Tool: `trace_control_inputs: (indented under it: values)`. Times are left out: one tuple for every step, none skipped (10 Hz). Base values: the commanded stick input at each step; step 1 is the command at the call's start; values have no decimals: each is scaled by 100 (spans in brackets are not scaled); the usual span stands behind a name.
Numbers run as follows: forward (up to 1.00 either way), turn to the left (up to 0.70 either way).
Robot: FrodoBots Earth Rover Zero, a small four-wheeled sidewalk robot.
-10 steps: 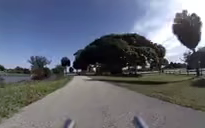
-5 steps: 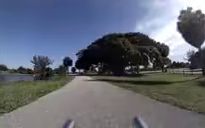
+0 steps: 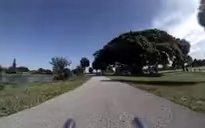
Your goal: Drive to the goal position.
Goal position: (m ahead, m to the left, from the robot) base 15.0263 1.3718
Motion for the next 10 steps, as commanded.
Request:
trace_control_inputs:
  values:
    - [85, 0]
    - [85, 0]
    - [85, 0]
    - [85, 0]
    - [85, 0]
    - [85, 0]
    - [85, 13]
    - [85, 34]
    - [85, 34]
    - [85, 30]
